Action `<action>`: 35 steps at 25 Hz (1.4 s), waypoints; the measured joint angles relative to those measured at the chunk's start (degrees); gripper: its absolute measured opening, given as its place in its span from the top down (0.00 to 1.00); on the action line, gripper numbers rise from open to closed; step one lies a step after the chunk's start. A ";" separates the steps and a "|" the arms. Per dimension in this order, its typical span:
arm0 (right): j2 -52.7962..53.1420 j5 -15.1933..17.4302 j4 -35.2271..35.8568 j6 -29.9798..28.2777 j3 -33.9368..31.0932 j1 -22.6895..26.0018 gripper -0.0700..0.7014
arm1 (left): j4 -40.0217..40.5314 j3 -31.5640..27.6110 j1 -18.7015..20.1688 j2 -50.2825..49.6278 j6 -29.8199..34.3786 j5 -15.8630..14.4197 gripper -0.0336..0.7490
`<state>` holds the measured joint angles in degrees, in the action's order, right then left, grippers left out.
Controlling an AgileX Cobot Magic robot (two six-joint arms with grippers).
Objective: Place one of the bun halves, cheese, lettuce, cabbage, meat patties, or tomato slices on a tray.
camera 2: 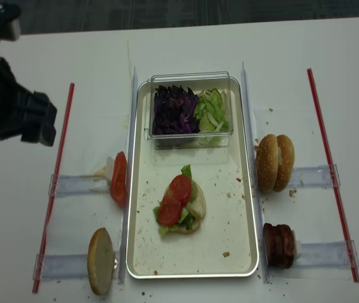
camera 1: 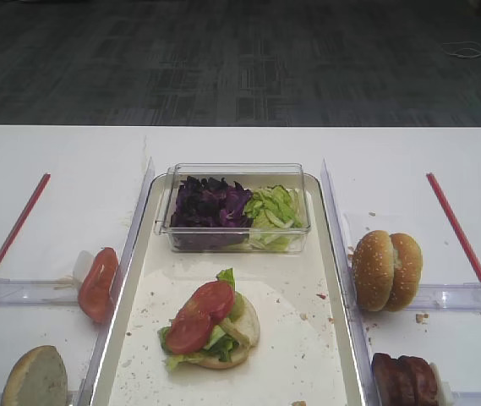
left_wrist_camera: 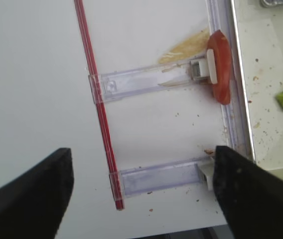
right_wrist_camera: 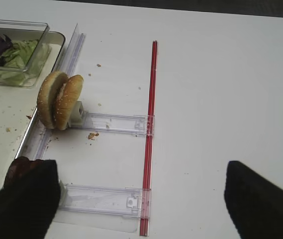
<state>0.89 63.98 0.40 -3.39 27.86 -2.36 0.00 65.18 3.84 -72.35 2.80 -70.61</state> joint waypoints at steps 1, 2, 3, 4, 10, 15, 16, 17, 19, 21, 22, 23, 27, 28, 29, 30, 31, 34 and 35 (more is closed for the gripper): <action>0.00 0.00 0.00 0.00 0.00 0.00 0.01 | 0.00 -1.50 0.00 2.32 -0.27 0.00 0.24; 0.00 0.00 0.00 0.00 0.00 0.00 0.01 | 0.00 -3.01 0.00 4.30 -0.60 0.00 0.24; 0.00 0.00 0.00 0.00 0.00 0.00 0.01 | 0.00 -4.22 0.00 6.66 -0.97 -0.15 0.24; 0.00 0.00 0.00 0.00 0.00 0.00 0.01 | 0.00 -5.61 0.00 9.03 -1.13 -0.29 0.24; 0.00 0.00 0.00 0.00 0.00 0.00 0.01 | 0.00 -13.14 0.00 22.82 -1.37 -0.66 0.24; 0.00 0.00 0.00 0.00 0.00 0.00 0.01 | 0.00 -19.73 0.00 34.14 -1.37 -1.09 0.24; 0.00 0.00 0.00 0.00 0.00 0.00 0.01 | 0.00 -21.23 0.00 35.98 -1.37 -1.12 0.24; 0.00 0.00 0.00 0.00 0.00 0.00 0.01 | 0.00 -22.52 0.00 38.28 -1.37 -1.22 0.24; 0.00 0.00 0.00 0.00 0.00 0.00 0.01 | -0.31 -25.70 0.00 42.41 -1.37 -1.22 0.24; 0.00 0.00 0.00 0.00 0.00 0.00 0.01 | -0.44 -28.29 0.00 46.65 -1.37 -0.46 0.24; 0.00 0.00 0.00 0.00 0.00 0.00 0.01 | -0.57 -29.54 0.00 48.56 -1.37 -0.18 0.24; 0.00 0.00 0.00 0.00 0.00 0.00 0.01 | -0.67 -30.58 0.00 50.00 -1.37 -0.06 0.24; 0.00 0.00 0.00 0.00 0.00 0.00 0.01 | -1.63 -33.85 0.00 56.16 -1.02 0.70 0.24; 0.00 0.00 0.00 0.00 0.00 0.00 0.01 | -1.67 -34.73 0.00 57.65 -0.99 0.96 0.24; 0.00 0.00 0.00 0.00 0.00 0.00 0.01 | -1.77 -35.50 0.00 59.02 -0.88 1.43 0.24; 0.00 0.00 0.00 0.00 0.00 0.00 0.01 | -1.77 -36.04 0.00 60.18 -0.88 1.78 0.24; 0.00 0.00 0.00 0.00 0.00 0.00 0.01 | -1.77 -36.26 0.00 61.50 -0.74 2.06 0.24; 0.00 0.00 0.00 -0.12 0.00 0.00 0.01 | -1.77 -36.66 0.00 64.60 -0.61 2.76 0.24; 0.00 0.00 0.00 -0.12 0.00 0.00 0.01 | -1.77 -36.76 0.00 65.42 -0.51 2.88 0.24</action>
<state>0.89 63.98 0.40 -3.51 27.86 -2.36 -1.77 28.41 3.84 -6.93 2.28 -67.74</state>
